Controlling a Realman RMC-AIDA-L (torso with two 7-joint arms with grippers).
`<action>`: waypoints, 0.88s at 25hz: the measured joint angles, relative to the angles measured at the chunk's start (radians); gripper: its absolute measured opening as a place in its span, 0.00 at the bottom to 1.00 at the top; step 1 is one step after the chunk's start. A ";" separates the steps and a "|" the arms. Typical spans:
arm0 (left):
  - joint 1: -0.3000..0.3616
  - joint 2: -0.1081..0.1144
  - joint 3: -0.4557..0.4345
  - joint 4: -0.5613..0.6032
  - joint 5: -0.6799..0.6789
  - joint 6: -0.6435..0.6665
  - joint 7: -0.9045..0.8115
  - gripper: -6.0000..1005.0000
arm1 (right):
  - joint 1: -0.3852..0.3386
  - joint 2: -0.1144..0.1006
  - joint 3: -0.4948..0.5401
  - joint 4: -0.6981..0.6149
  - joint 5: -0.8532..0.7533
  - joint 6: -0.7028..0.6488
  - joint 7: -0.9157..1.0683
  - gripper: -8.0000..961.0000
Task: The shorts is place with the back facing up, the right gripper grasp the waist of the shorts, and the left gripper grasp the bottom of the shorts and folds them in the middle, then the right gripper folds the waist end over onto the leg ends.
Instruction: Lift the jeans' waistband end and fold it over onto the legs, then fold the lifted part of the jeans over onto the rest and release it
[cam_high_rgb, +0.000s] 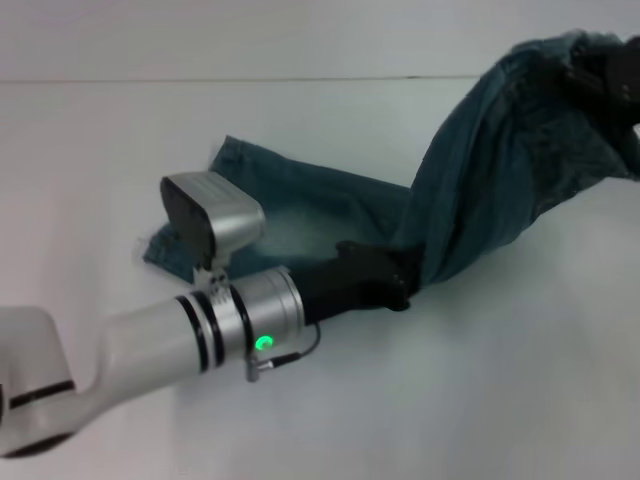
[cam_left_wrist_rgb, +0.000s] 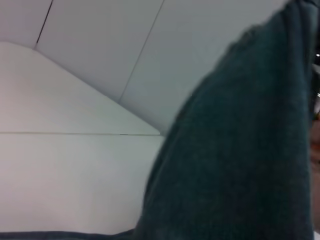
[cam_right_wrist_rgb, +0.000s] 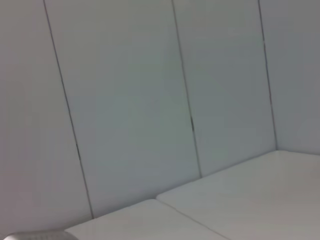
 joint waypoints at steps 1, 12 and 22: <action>-0.004 0.000 -0.019 -0.022 0.002 -0.003 0.023 0.05 | 0.016 -0.008 -0.008 0.021 0.000 0.006 -0.012 0.06; 0.011 0.000 -0.244 -0.193 0.004 -0.099 0.311 0.05 | 0.121 -0.047 -0.202 0.099 -0.001 0.105 -0.024 0.06; 0.184 0.004 -0.340 -0.082 0.004 -0.026 0.350 0.05 | 0.142 -0.061 -0.254 0.100 -0.023 0.114 0.018 0.06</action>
